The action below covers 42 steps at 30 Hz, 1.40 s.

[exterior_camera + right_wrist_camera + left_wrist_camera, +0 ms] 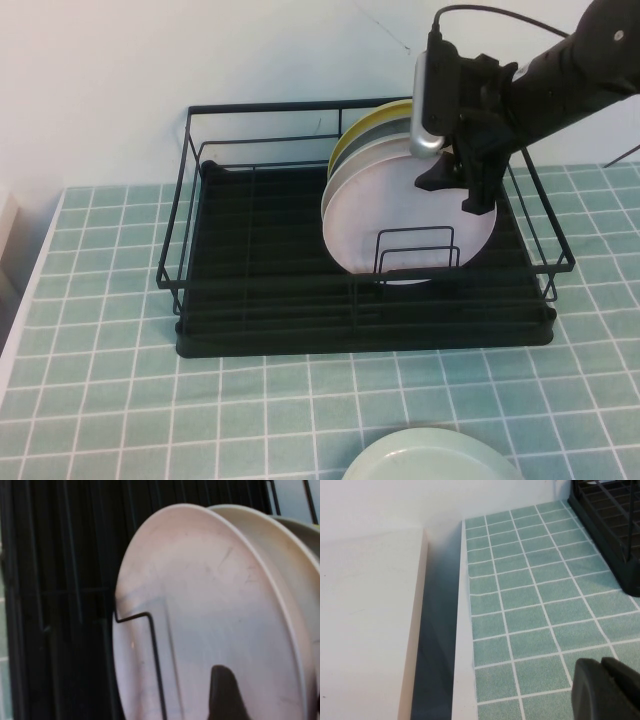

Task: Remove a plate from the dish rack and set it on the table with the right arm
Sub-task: Grasp the plate from the shelf, then place the plate from the table

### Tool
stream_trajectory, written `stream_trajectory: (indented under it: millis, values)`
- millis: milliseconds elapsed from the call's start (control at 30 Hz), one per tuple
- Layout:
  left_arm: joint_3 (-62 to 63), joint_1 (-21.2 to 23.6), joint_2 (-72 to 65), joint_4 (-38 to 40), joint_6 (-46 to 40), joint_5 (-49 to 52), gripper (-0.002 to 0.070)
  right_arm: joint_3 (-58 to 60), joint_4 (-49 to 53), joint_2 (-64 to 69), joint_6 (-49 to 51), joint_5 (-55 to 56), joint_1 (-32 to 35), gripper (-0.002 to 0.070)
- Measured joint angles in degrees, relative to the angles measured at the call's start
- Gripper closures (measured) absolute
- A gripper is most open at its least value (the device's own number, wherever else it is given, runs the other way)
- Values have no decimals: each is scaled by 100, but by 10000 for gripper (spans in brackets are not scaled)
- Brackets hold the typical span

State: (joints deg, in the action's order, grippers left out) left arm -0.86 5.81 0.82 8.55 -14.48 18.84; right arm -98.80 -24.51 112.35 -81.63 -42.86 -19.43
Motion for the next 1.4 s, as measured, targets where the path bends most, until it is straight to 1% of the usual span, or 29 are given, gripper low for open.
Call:
stream_trajectory:
  millis: [267, 333, 433, 467, 600, 700, 767, 867, 1000, 1100, 1233, 1400]
  values:
    - [0, 0, 0, 0, 0, 0, 678, -61, 12, 239, 0, 220, 0, 316]
    - [0, 0, 0, 0, 0, 0, 678, -61, 12, 264, 0, 220, -7, 364]
    - [0, 0, 0, 0, 0, 0, 678, -86, 82, 264, 125, 156, -7, 529]
    - [0, 0, 0, 0, 0, 0, 678, -116, 191, 225, 226, 133, -7, 572]
    - [0, 0, 0, 0, 0, 0, 678, -258, 901, -142, 883, -171, -24, 572]
    - [0, 0, 0, 0, 0, 0, 678, -291, 1562, -759, 1584, -507, -36, 573]
    - [0, 0, 0, 0, 0, 0, 678, -305, 1828, -1213, 2179, -771, -36, 573]
    - [0, 0, 0, 0, 0, 0, 678, -305, 1883, -1946, 3078, -1364, -36, 573]
    - [0, 0, 0, 9, 0, 0, 678, -234, 1438, -2819, 4232, -1935, -36, 573]
    - [0, 0, 0, 9, 0, 0, 678, 309, 917, -3460, 5013, -2219, -36, 573]
    - [0, 0, 0, 9, 0, 0, 678, 1714, 314, -4158, 5522, -2211, -36, 573]
    - [0, 0, 0, 9, 0, 0, 678, 4540, -806, -4898, 5653, -1215, -36, 573]
